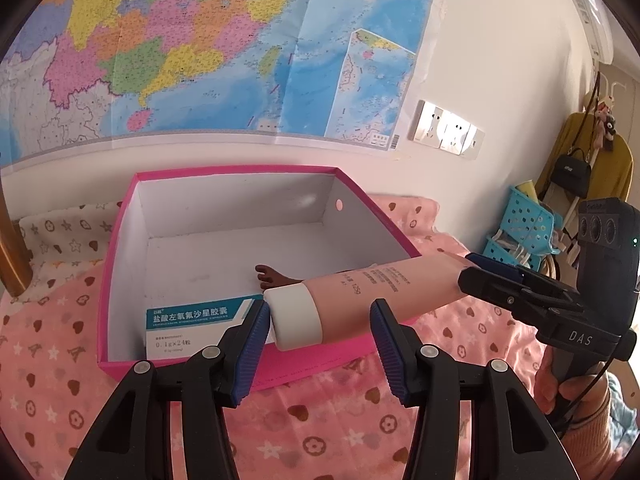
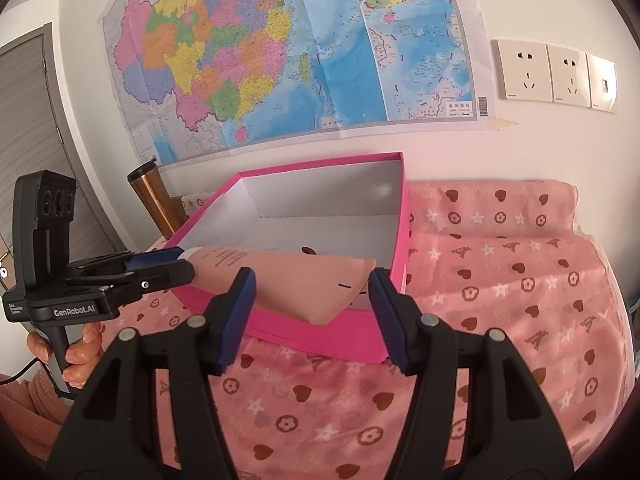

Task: Organize rigid objects
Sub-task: 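Lower the lotion tube into the pink box with the right gripper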

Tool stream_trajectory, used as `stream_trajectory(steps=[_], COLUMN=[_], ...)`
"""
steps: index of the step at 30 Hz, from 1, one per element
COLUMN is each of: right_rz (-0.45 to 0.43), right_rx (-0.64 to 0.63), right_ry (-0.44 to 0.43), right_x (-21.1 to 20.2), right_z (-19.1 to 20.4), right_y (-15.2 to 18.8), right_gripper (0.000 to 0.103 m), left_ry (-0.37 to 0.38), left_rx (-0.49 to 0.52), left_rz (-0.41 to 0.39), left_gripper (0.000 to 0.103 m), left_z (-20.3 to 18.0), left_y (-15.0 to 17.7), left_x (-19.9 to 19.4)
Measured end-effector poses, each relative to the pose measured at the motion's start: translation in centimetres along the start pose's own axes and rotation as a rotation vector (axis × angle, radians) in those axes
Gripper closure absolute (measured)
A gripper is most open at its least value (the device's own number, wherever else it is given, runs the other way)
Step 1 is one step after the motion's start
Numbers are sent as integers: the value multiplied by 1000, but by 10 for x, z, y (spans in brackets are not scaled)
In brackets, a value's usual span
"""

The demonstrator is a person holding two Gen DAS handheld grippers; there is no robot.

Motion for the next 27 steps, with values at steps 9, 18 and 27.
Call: stream_trajectory(steps=[9, 18, 27], right_rz=[6, 15, 26], right_rx=[0, -1, 6], right_ry=[4, 14, 18], right_x=[6, 12, 20], right_z=[-3, -6, -12], right_y=[-6, -12, -16], right_gripper=[42, 42, 42], left_ry=[-10, -23, -31], left_rx=[1, -1, -1], left_rz=[-2, 7, 22], left_gripper=[51, 51, 51], left_z=[2, 4, 6], left_y=[-6, -11, -13], left_x=[5, 12, 22])
Point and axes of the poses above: each gripper's, at about its wrist camera, not at the fingertips, and x roughly the way its jaws point, z to its left, y to its underside, the point moved 1 cm from there along x, roughly the way its jaws point, and after that the axes turned 14 degrees about z, right-handed, at the moved point
